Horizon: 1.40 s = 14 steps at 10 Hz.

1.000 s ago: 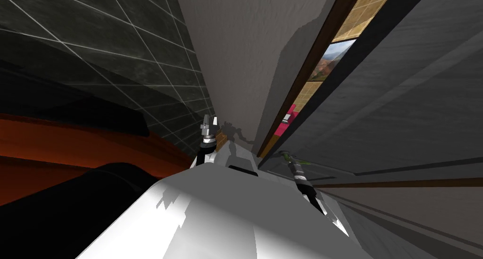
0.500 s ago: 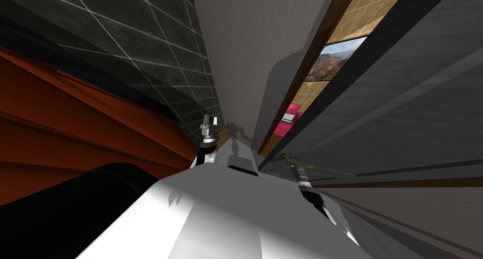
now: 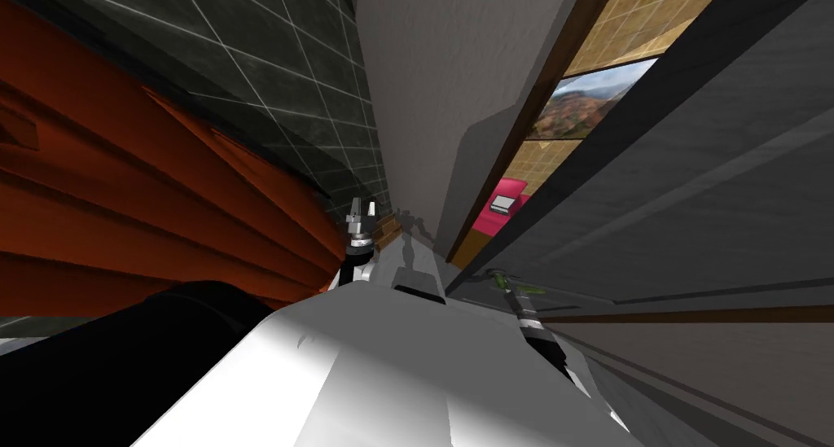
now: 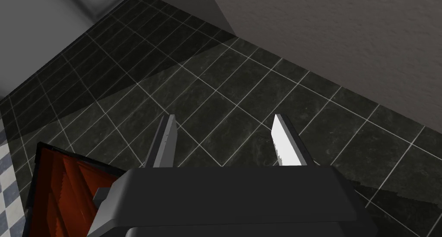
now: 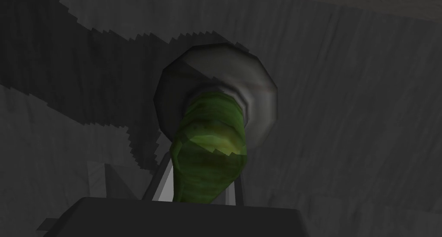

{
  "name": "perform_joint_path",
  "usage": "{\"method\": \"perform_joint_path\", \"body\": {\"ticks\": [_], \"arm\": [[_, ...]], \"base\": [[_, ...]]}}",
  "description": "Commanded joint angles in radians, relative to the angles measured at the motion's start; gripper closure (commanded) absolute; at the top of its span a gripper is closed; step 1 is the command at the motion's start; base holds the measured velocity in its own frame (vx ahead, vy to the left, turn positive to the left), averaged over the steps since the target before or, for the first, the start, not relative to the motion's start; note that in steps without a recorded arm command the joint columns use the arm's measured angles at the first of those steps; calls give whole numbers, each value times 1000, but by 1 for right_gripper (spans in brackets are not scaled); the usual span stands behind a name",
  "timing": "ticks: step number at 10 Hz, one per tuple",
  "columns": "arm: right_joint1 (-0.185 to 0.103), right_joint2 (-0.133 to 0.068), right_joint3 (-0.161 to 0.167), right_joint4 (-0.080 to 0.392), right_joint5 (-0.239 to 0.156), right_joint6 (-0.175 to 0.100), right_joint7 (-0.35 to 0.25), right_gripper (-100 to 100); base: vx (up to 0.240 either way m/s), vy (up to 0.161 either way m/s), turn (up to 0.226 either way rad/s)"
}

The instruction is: Pull the door open

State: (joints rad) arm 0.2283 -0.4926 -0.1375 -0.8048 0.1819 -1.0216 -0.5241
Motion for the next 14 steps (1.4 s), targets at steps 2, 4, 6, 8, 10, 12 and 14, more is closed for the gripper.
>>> {"method": "perform_joint_path", "body": {"ticks": [2, 4, 6, 8, 10, 12, 14], "arm": [[11, -13, -4, 28, 7, -52, -7, 100], [20, -22, -6, 41, 11, -81, -13, 100], [27, -29, -8, 53, 14, -106, -18, 100], [25, -27, -4, 67, 17, -112, -20, 100], [25, -32, -4, 84, 22, -136, -24, 100], [24, -37, -5, 96, 24, -151, -27, 100], [23, -42, -7, 108, 27, -168, -30, 100]], "base": [[-246, -92, 219], [-236, -67, 154], [-213, -80, 167], [-127, -55, 87], [-192, -67, 195], [-214, -97, 145], [-220, -68, 162]]}}
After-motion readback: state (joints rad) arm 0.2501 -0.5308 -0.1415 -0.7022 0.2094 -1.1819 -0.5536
